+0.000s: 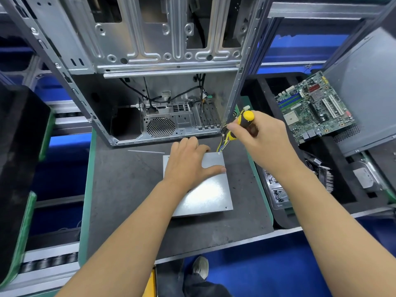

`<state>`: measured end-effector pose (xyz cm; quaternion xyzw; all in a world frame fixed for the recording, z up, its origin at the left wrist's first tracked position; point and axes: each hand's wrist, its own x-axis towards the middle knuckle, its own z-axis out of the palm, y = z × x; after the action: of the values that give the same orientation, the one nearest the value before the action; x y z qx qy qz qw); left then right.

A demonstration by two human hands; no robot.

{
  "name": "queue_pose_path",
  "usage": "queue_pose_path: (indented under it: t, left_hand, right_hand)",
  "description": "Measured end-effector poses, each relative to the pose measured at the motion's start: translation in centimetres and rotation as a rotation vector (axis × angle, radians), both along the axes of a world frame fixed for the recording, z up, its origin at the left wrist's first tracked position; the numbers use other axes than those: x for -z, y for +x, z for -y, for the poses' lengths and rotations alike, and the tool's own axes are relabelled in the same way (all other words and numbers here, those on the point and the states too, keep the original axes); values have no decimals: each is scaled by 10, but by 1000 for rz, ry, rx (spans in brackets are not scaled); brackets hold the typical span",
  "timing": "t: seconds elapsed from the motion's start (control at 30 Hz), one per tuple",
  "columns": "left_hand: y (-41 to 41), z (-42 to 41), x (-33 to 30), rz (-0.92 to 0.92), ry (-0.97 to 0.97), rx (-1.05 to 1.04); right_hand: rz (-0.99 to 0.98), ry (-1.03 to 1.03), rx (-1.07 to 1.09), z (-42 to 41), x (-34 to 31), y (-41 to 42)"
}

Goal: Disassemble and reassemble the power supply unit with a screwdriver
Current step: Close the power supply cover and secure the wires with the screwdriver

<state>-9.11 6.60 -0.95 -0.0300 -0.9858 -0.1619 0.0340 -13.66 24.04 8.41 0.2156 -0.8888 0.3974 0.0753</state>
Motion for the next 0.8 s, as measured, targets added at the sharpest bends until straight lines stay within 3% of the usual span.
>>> queue_pose_path:
  t: [0.2, 0.4, 0.67, 0.8]
  left_hand:
    - [-3, -2, -3, -43, 247, 7]
    - [-18, -15, -15, 59, 240, 42]
    - [-44, -18, -46, 143, -184, 338]
    - [-53, -22, -54, 197, -307, 413]
  right_hand:
    - [12, -60, 9, -6, -2, -3]
    - [-18, -85, 60, -13, 3, -2]
    - [-47, -68, 88, -22, 3, -3]
    - [-49, -55, 80, -23, 5, -1]
